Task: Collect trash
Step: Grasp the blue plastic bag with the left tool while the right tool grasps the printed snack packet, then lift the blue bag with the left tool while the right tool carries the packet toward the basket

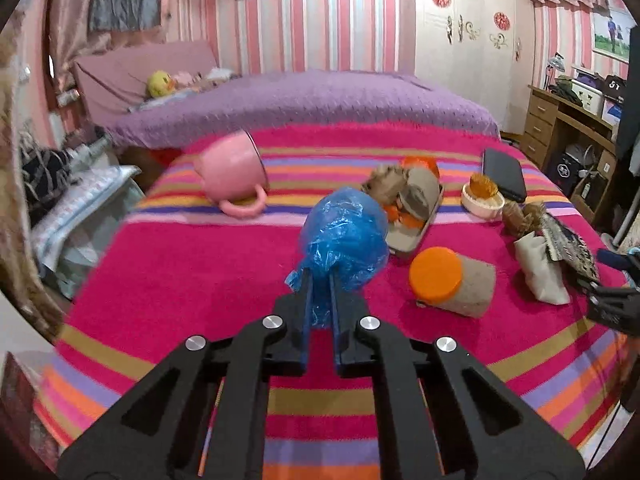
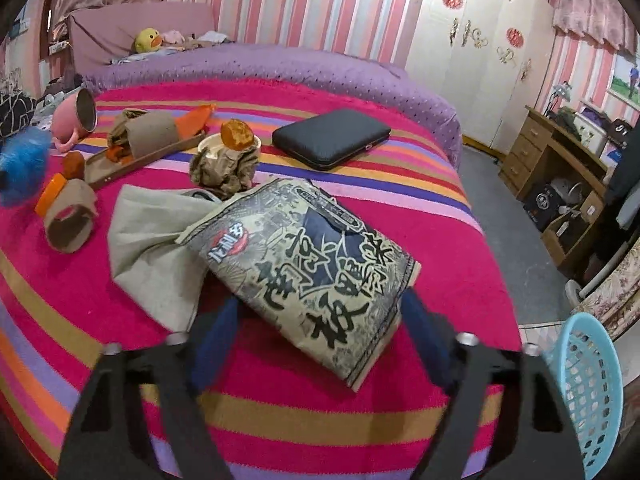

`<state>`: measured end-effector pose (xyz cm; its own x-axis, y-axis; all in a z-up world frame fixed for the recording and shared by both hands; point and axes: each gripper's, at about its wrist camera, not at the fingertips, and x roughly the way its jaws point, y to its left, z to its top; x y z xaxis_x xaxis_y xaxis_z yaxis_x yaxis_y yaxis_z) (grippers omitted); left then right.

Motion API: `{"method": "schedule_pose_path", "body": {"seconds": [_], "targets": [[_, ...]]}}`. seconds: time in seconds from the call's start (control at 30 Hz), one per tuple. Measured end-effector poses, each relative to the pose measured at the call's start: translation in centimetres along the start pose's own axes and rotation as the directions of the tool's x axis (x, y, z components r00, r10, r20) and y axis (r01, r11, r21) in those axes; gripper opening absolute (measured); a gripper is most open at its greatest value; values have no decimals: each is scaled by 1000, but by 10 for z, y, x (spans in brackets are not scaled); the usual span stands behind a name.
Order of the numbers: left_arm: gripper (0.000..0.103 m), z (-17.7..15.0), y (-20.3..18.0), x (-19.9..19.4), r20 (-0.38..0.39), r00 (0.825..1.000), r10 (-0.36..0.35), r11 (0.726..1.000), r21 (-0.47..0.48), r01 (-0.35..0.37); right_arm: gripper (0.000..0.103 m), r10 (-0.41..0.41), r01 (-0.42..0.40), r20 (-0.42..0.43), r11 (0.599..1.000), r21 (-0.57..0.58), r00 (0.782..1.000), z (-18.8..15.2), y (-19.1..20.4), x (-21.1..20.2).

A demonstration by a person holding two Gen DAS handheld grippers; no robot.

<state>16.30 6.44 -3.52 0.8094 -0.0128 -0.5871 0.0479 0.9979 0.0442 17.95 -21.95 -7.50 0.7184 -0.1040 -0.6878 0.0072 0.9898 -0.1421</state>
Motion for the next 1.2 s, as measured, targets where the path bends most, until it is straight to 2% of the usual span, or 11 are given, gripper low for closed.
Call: {"method": "schedule_pose_path", "body": {"seconds": [0.03, 0.07, 0.13, 0.27, 0.4, 0.67, 0.73, 0.83, 0.9, 1.03, 1.2], "targets": [[6, 2, -2, -13, 22, 1000, 20, 1000, 12, -20, 56, 24, -24, -9, 1000, 6, 1000, 0, -3, 3], [6, 3, -4, -21, 36, 999, 33, 999, 15, -33, 40, 58, -57, -11, 998, 18, 998, 0, -6, 3], [6, 6, -6, -38, 54, 997, 46, 999, 7, -46, 22, 82, -83, 15, 996, 37, 996, 1, -11, -5], [6, 10, -18, -63, 81, 996, 47, 999, 1, -47, 13, 113, -117, 70, 992, 45, 991, 0, -19, -26], [6, 13, -39, -81, 105, 994, 41, 999, 6, -42, 9, 125, -134, 128, 989, 66, 984, -1, -35, -58], [3, 25, -112, -122, 169, 984, -57, 998, 43, 50, 6, 111, -137, 241, 986, 94, 964, -7, -88, -130], [3, 27, -135, -131, 186, 979, -79, 996, 62, 69, 6, 107, -136, 245, 985, 104, 963, -9, -102, -139], [2, 20, -145, -131, 178, 980, -86, 996, 54, 78, 5, 97, -127, 228, 984, 123, 969, -18, -127, -139], [2, 16, -140, -122, 154, 986, -66, 997, 44, 60, 5, 107, -137, 206, 981, 135, 973, -23, -134, -131], [0, 2, -93, -90, 57, 998, 4, 999, -49, -2, 5, 127, -158, 200, 976, 150, 972, -35, -136, -121], [0, -9, -42, -64, 5, 995, 99, 991, -97, -98, 5, 143, -175, 205, 974, 145, 968, -39, -125, -113]]}}
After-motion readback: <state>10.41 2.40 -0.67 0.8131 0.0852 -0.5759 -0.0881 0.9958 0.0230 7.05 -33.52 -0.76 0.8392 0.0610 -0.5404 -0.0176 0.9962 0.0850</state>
